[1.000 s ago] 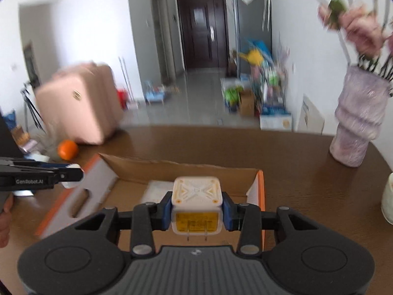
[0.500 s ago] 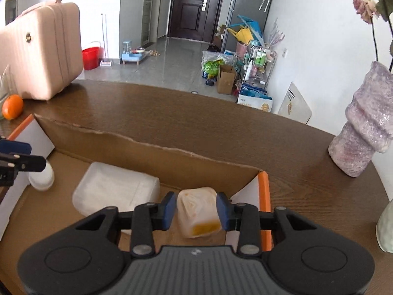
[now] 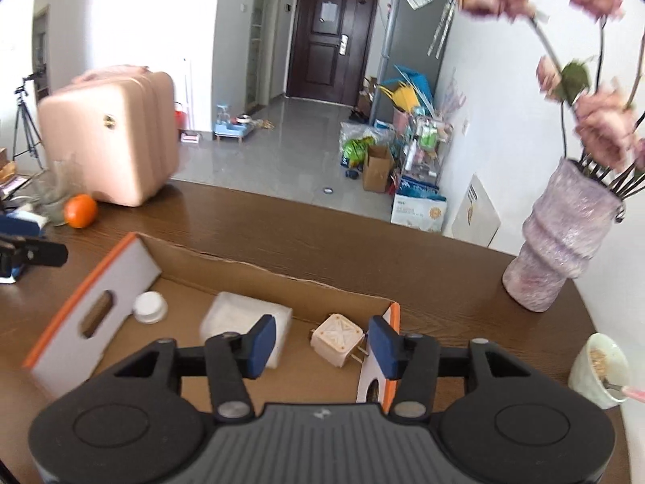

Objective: Organize rigid objects
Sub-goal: 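Lower the plug adapter and white cap into the box and open both grippers, then withdraw both grippers from the box toward the remaining table items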

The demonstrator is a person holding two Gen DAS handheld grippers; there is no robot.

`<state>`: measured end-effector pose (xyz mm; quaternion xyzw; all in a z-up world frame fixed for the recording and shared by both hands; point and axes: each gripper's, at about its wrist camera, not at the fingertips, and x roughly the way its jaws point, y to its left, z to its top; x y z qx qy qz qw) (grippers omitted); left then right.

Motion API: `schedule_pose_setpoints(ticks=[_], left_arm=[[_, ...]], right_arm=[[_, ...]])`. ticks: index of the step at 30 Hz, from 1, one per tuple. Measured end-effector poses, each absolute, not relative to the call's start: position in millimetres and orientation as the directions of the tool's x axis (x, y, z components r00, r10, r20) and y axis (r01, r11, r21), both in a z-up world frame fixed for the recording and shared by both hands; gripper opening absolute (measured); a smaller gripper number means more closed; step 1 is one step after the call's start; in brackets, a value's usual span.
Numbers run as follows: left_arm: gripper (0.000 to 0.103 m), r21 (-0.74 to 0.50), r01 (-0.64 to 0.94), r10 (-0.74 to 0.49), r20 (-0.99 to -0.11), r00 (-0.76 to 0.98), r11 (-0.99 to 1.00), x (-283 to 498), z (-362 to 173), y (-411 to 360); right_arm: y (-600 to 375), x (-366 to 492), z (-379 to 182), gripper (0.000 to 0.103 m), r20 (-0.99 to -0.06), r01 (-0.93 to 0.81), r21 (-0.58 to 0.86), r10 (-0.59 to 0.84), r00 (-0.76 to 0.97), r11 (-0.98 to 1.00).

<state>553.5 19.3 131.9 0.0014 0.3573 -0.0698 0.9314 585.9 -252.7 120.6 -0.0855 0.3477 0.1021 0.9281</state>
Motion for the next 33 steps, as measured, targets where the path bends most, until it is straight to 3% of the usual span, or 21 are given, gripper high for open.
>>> schedule_pose_setpoints(ticks=[6,8,17,22,30,33], left_arm=[[0.094,-0.014,0.121,-0.105,-0.608,0.787,0.993,493,162,23],[0.103,-0.015,0.104,-0.094,-0.569,0.817,0.994,467,165,29],[0.103,0.033,0.092,-0.072,-0.396,0.915,0.995,327,131,56],[0.103,0.017,0.08,-0.068,-0.361,0.93,0.997,257,109,59],[0.103,0.044,0.111,-0.088,-0.353,0.931,0.993,180,71,36],[0.103,0.05,0.105,-0.082,-0.331,0.94,0.993,153,65,24]], right_arm=[[-255,528,154,0.054,-0.616,-0.272,-0.07,0.173,0.768,0.96],[-259,507,160,0.056,-0.597,-0.278,-0.059,0.189,0.78,0.959],[-281,380,152,0.06,-0.449,-0.298,0.024,0.277,0.85,0.954],[-288,300,128,0.067,-0.341,-0.299,-0.024,0.273,0.899,0.954],[-302,204,78,0.073,-0.274,-0.263,0.012,0.256,0.927,0.965],[-308,177,59,0.08,-0.26,-0.252,0.048,0.255,0.931,0.967]])
